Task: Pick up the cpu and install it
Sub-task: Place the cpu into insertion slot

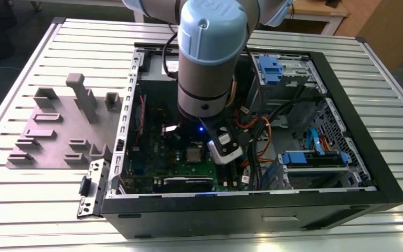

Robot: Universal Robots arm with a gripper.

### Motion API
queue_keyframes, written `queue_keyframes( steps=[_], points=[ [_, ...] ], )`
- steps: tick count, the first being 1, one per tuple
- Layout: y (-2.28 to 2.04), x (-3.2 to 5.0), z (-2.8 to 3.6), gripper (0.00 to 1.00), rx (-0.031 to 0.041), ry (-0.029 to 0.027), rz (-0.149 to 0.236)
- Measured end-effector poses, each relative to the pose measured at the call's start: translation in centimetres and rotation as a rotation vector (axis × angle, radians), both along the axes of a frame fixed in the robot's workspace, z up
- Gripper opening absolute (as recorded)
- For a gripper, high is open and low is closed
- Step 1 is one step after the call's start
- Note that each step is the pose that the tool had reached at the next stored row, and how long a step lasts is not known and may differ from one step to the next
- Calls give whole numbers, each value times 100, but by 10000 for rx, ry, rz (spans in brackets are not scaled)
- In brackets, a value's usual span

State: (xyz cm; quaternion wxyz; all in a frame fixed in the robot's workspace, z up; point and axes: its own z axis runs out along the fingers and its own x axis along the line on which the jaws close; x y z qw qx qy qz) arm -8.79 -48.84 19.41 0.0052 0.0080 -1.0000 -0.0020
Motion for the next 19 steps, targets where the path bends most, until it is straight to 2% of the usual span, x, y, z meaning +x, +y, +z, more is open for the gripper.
queue_keyframes(
  steps=[4,19],
  points=[
    [5,-3,-12,47,73,-1,0],
    [4,-5,-52,47,109,2,81]
  ],
)
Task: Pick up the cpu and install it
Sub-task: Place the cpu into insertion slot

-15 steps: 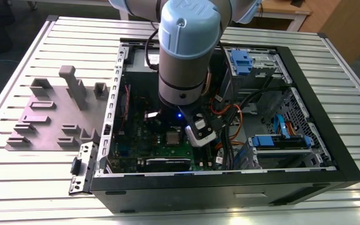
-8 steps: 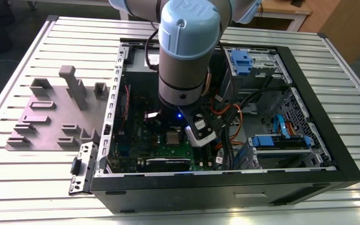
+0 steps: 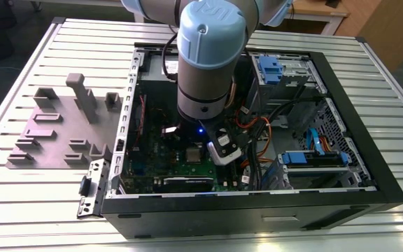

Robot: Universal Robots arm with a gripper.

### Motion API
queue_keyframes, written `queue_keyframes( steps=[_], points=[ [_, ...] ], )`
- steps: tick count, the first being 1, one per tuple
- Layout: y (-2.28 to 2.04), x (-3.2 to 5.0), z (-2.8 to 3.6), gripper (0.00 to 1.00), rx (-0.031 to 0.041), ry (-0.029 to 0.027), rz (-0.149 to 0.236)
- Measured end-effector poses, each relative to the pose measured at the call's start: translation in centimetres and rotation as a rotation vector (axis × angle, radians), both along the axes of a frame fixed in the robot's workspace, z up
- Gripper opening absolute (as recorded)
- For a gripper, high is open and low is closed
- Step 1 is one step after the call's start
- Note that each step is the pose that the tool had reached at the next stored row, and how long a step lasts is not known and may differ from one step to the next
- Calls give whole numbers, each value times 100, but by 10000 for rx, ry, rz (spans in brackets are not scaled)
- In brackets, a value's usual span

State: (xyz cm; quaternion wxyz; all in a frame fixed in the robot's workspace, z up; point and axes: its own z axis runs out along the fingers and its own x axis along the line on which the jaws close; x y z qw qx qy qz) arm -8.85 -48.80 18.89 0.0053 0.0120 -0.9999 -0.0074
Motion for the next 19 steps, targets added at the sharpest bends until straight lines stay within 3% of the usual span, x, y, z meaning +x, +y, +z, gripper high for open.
queue_keyframes(
  steps=[19],
  points=[
    [1,-2,6,47,11,-4,-72]
  ],
)
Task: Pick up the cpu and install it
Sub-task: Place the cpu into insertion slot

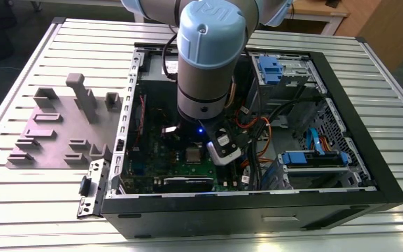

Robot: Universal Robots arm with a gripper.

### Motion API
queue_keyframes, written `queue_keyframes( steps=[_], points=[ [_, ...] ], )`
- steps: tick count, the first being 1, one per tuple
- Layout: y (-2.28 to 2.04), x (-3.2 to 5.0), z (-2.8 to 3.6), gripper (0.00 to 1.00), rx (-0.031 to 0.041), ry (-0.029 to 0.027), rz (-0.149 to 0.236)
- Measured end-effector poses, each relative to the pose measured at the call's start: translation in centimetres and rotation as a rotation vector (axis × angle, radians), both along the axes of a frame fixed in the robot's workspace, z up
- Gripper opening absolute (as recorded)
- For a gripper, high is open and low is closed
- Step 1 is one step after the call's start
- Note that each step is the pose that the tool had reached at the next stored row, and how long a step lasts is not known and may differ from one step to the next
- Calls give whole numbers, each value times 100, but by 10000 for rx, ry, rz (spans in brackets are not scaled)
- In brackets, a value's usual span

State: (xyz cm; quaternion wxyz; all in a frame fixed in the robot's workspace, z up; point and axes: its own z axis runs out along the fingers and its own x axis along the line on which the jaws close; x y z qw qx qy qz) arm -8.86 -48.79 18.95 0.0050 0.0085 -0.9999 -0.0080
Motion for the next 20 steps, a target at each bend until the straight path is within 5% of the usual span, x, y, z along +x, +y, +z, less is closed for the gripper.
queue_keyframes(
  steps=[20],
  points=[
    [0,-2,-4,47,-3,1,-142]
  ],
)
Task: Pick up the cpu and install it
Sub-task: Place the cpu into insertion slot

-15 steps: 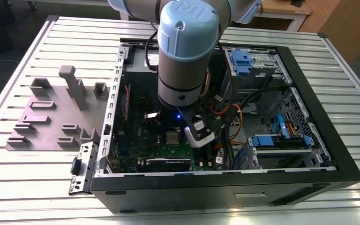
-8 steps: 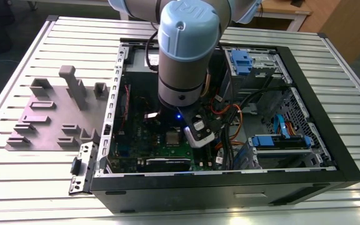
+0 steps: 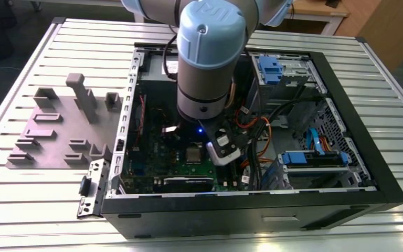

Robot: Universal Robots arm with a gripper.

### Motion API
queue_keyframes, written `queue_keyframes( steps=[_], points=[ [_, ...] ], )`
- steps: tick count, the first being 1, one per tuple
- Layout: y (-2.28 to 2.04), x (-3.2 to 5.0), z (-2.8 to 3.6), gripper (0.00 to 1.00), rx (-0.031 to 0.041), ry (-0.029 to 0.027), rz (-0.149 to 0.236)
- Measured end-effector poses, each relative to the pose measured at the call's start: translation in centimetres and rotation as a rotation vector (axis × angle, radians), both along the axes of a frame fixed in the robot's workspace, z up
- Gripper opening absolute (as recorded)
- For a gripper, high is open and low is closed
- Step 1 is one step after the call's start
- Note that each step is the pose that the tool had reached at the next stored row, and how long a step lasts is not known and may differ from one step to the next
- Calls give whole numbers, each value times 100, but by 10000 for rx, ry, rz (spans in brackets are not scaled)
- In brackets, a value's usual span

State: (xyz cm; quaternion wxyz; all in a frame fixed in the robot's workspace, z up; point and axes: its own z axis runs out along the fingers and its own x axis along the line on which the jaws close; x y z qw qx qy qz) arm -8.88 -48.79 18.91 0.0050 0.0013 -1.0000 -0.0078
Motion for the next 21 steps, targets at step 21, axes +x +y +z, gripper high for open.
queue_keyframes(
  steps=[21],
  points=[
    [-4,2,17,47,29,0,-19]
  ],
)
